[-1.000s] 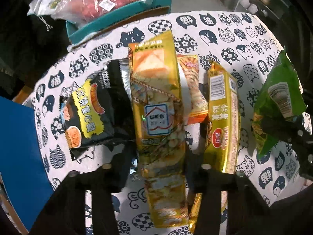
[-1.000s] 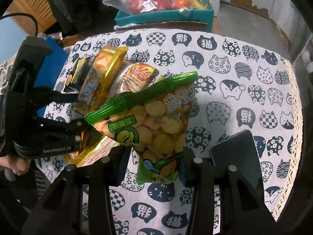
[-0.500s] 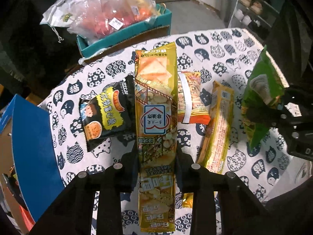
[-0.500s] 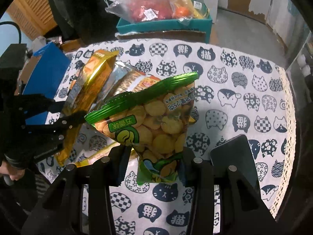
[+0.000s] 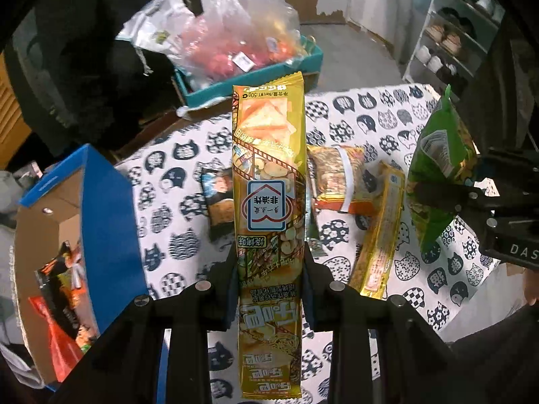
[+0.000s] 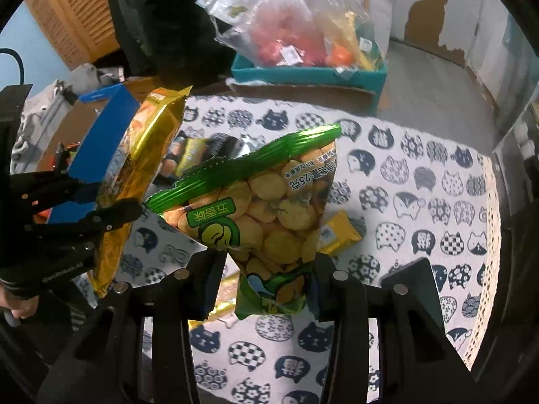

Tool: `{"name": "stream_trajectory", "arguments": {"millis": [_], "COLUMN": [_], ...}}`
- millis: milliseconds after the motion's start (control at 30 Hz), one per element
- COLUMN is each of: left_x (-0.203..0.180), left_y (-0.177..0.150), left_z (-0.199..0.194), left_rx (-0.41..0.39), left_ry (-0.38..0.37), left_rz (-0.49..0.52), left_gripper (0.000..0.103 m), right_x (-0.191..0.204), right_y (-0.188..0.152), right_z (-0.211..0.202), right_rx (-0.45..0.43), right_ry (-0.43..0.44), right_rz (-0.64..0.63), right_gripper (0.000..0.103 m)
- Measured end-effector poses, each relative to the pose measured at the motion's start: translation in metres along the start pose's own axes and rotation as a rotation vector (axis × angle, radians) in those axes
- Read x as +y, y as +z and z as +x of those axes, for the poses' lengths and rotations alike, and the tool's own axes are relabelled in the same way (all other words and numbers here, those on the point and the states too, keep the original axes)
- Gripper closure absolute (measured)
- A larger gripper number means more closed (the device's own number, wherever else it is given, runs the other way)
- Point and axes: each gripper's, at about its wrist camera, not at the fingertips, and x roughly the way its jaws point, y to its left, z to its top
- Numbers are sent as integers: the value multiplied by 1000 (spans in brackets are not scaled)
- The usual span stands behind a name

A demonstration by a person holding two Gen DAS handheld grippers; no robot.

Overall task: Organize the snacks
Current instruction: 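Lift the green bag and gold bar and carry both over the box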

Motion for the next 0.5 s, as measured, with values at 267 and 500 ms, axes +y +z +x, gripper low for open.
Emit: {"name": "stream_trajectory", "arguments": {"millis": [267, 500], "left_x": [28, 52], "left_y": [-5, -12], "left_z": [-27, -50], "left_rx": [-60, -117], "left_ry": [41, 83], "left_rz": [-26, -41], "left_gripper": [72, 72], "right_x": [25, 52], "right_y": [20, 36], "right_z": [-8, -9], "right_rx": [-24, -36], "right_ry": [17, 28], "right_rz": [-17, -45], "right_gripper": [62, 62]}}
